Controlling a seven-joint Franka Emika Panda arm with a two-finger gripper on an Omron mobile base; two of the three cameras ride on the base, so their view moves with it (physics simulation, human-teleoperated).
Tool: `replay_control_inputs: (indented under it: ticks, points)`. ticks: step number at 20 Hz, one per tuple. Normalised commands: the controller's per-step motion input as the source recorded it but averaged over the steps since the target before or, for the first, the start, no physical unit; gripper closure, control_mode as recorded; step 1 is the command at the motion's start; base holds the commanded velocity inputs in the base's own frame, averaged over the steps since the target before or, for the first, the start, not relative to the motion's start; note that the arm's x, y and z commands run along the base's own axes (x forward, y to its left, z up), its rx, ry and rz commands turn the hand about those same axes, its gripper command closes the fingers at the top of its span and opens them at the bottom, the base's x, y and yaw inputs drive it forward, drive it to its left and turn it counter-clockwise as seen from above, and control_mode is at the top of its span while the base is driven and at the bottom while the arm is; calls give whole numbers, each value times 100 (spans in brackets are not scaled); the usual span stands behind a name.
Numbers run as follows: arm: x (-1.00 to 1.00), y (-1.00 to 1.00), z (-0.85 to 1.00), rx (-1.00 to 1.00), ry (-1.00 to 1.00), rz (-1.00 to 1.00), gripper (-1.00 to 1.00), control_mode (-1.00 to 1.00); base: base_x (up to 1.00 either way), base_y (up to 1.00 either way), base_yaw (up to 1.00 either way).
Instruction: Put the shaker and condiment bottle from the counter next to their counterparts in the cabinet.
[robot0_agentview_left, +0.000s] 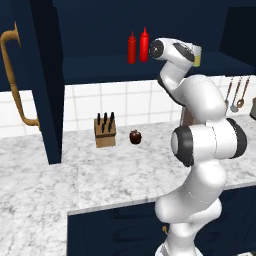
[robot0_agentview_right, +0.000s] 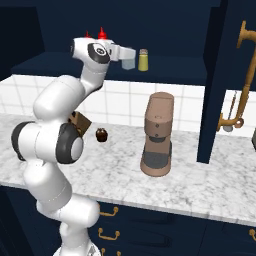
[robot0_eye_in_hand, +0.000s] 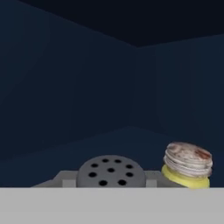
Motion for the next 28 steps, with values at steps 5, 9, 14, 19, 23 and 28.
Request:
replay_control_inputs:
  ticks: [5,9,14,19,23,28]
  points:
    - [30,0,0,0,0,0,100,-100,0,0,0]
    - [36,0,0,0,0,0,-100,-100,0,0,0]
    - [15,0,0,0,0,0,-100,-100,0,0,0]
    - [5,0,0,0,0,0,-100,-100,0,0,0]
    - [1,0,0,0,0,0,-100,-100,0,0,0]
    - [-69,0,0,0,-1,0,-100,-100,0,0,0]
